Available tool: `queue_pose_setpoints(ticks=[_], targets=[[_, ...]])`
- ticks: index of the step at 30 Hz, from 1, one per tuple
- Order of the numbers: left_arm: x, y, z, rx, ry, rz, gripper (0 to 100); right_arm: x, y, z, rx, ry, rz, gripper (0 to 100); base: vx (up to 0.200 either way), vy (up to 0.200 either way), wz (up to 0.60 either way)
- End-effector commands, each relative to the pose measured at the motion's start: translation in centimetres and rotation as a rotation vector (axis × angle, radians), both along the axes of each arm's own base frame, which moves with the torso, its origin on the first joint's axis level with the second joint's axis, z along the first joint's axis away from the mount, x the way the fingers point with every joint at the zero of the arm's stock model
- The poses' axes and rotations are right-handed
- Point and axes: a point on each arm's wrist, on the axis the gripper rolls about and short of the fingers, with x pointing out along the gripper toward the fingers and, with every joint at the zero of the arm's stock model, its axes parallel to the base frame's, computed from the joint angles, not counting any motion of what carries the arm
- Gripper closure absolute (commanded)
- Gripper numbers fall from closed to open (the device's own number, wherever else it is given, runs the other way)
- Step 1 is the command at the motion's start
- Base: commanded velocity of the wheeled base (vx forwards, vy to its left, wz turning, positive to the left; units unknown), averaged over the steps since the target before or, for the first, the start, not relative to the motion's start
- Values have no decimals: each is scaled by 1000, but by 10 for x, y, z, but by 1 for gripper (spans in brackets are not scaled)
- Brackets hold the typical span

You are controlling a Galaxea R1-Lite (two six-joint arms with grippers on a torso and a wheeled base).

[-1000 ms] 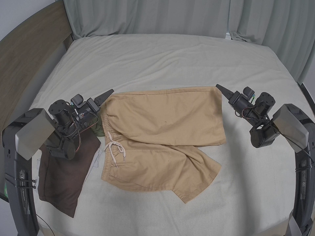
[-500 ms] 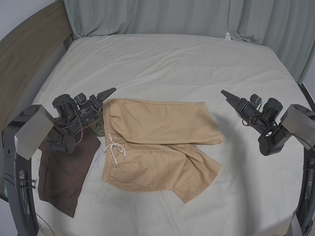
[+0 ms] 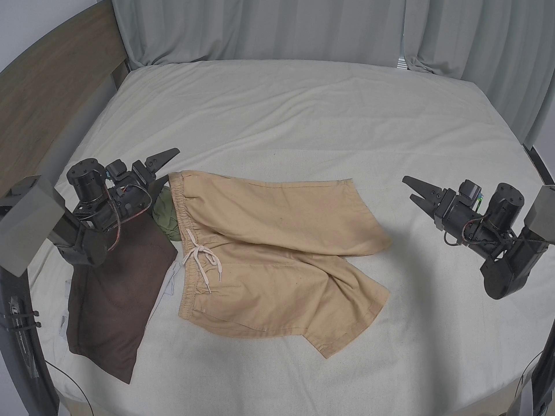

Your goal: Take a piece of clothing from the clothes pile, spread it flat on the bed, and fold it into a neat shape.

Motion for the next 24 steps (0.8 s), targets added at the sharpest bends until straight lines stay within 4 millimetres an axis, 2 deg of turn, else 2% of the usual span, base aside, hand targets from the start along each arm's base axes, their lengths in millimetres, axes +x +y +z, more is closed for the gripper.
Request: queue_pose_setpoints(ticks=[1,2,8,10,11,12,14,15,19,24], targets=[[-37,3,25,10,-32,2,0,-38,5,4,2,59,29,0,0,0,0],[-40,3,22,19,-20,2,0,-44,7,-3,-4,93,41,0,0,0,0],[-44,13,20,30,-18,29,0,-53,7,-13,-8,145,39,0,0,0,0],[-60,7,23,54,-37,16,0,-53,7,-16,-9,163,39,0,0,0,0],[-62,7,22,57,-38,14,0,-53,7,-17,-9,165,37,0,0,0,0],[-77,-2,13,97,-41,-10,0,-51,6,-26,-12,197,31,0,0,0,0],[-87,-8,5,134,-51,-35,0,-49,4,-33,-14,219,23,0,0,0,0],[-99,-10,-6,186,-79,-68,0,-48,4,-37,-15,234,22,0,0,0,0],[-114,-8,-20,249,-101,-113,0,-51,5,-41,-19,253,26,0,0,0,0],[-126,2,-26,362,-147,-113,0,-54,9,-48,-23,285,38,0,0,0,0]])
